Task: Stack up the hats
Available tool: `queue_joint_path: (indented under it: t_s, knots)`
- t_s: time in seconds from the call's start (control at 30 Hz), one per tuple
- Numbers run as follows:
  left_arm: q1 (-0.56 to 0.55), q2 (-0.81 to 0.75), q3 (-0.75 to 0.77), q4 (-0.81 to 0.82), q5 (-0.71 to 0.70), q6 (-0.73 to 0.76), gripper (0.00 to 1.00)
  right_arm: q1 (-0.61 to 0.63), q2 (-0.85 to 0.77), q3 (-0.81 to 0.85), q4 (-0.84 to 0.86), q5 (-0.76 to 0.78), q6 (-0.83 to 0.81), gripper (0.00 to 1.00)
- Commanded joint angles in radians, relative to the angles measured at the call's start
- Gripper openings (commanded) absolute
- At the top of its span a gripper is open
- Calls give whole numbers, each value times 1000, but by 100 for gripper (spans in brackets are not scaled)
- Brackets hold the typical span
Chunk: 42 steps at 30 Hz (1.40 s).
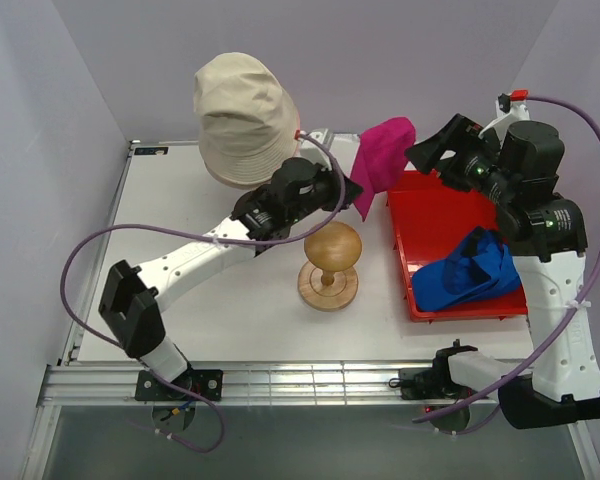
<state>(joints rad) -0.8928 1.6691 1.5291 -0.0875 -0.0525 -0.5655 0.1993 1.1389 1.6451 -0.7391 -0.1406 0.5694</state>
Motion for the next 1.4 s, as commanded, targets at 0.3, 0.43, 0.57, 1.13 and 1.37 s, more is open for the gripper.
queue_joint_path:
  t_s: [0.3,0.43,0.57,1.13,1.37]
  knots:
    - [43,-388,-447,403,117,-417,0,3,-33,-7,84,-50,14,82]
    - [43,-495,-569,460,95,-494,0,3,-45,-47,95,-47,9,82]
    - [51,-566,-696,506,100,-557,0,3,-53,-62,96,-42,3,82]
    - [57,-835,-1184,709,120,-715,0,3,-80,-159,104,-45,-19,82]
    - [58,-864,-1291,710,102,-757,0,3,-91,-209,113,-42,-29,82]
